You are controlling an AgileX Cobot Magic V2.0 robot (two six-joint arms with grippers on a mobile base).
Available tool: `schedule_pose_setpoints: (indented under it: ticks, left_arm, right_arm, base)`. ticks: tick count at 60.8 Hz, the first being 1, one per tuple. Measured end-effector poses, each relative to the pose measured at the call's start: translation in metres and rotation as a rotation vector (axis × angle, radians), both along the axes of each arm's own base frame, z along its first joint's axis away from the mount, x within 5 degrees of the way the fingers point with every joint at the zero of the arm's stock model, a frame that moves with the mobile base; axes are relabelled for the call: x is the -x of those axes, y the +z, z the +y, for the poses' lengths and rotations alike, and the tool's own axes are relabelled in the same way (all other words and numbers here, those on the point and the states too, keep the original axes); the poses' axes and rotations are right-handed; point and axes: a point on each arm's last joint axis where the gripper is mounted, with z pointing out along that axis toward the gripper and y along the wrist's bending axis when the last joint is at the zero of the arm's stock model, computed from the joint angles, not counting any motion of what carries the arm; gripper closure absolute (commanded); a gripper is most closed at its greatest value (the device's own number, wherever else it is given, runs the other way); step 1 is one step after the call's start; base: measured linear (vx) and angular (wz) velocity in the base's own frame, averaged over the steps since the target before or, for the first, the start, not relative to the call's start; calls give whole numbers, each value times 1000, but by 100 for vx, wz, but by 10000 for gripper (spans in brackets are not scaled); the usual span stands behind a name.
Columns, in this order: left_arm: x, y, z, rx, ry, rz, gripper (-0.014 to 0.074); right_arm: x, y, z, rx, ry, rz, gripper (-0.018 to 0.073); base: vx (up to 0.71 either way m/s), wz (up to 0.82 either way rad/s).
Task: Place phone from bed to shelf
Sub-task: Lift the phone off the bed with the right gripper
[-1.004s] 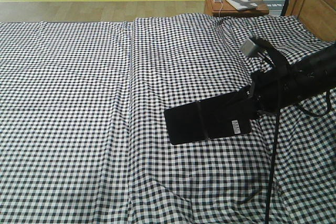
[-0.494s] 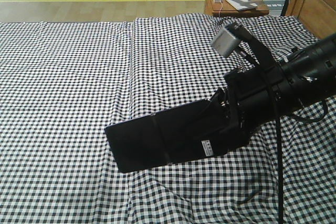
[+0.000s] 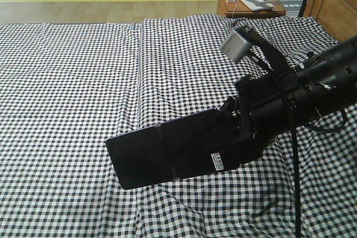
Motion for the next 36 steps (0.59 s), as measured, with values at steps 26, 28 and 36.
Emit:
schedule_pose_setpoints:
  ticks: [26,28,36]
  left_arm:
    - [0,0,0,0,0,0,596]
    - [0,0,0,0,0,0,596]
    - [0,0,0,0,0,0,596]
  right_arm:
    - [0,0,0,0,-2,2,560]
    - [0,0,0,0,-2,2,560]
    - [0,0,0,0,-2,2,560]
  base:
    - [0,0]
    - [0,0]
    - [0,0]
